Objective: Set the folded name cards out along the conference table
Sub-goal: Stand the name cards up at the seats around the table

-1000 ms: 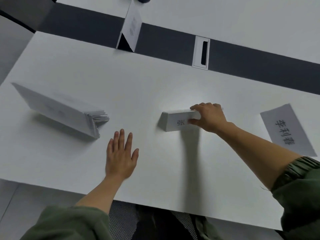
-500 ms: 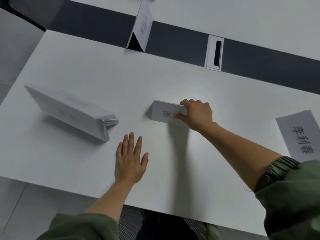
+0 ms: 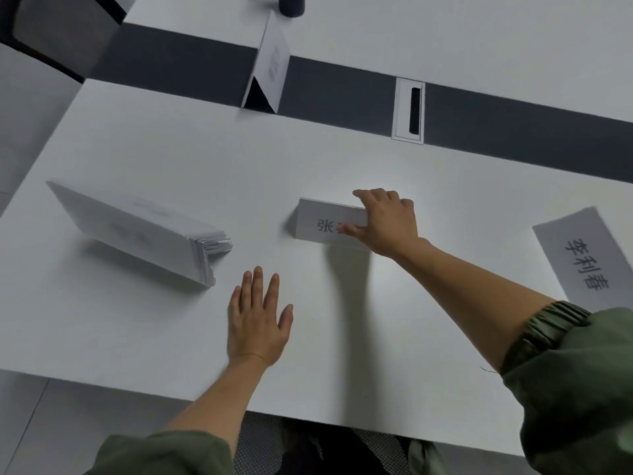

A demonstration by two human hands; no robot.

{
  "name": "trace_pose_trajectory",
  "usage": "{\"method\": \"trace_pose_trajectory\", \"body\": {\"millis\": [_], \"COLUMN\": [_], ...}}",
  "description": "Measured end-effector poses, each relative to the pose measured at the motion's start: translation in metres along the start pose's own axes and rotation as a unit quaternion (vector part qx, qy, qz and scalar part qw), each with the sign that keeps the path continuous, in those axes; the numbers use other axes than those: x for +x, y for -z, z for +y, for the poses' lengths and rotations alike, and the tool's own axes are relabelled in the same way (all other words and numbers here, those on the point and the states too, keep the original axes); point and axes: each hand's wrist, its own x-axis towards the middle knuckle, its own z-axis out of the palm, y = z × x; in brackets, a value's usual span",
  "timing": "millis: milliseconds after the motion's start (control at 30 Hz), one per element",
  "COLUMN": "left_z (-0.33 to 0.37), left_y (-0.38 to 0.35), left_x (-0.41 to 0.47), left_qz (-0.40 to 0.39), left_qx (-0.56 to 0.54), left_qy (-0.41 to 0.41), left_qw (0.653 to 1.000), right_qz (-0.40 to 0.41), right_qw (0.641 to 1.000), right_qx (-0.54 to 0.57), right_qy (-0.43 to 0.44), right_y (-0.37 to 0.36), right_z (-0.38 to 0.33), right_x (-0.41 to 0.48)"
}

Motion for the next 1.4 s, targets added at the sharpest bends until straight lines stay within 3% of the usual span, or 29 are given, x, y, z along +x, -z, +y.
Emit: {"method": "trace_pose_trajectory", "body": {"millis": [200, 400, 633, 967, 1400], "left_z": [-0.001, 0.007, 0.060, 0.219, 0.452], "left_y": [0.008, 0.058, 0.110, 0.144, 0.099], "left_x": [-0.002, 0.009, -0.041, -0.102, -0.188], "left_qz": [-0.029, -0.195, -0.234, -0.225, -0.258], "left_qx": [0.007, 0.000, -0.070, -0.096, -0.164], "left_qy": [-0.010, -0.026, -0.094, -0.179, -0.172], "left_qw": [1.000, 0.980, 0.965, 0.953, 0.936], "right_qz": [0.069, -0.007, -0.031, 0.004, -0.021], "right_qw": [0.996, 0.984, 0.952, 0.920, 0.906], "right_qx": [0.017, 0.053, 0.131, 0.189, 0.199], "right_qy": [-0.060, -0.172, -0.273, -0.343, -0.374], "right_y": [0.018, 0.025, 0.039, 0.060, 0.060], "right_z": [0.030, 0.065, 0.118, 0.232, 0.455], "right_x": [-0.056, -0.158, -0.268, -0.399, -0.531]}}
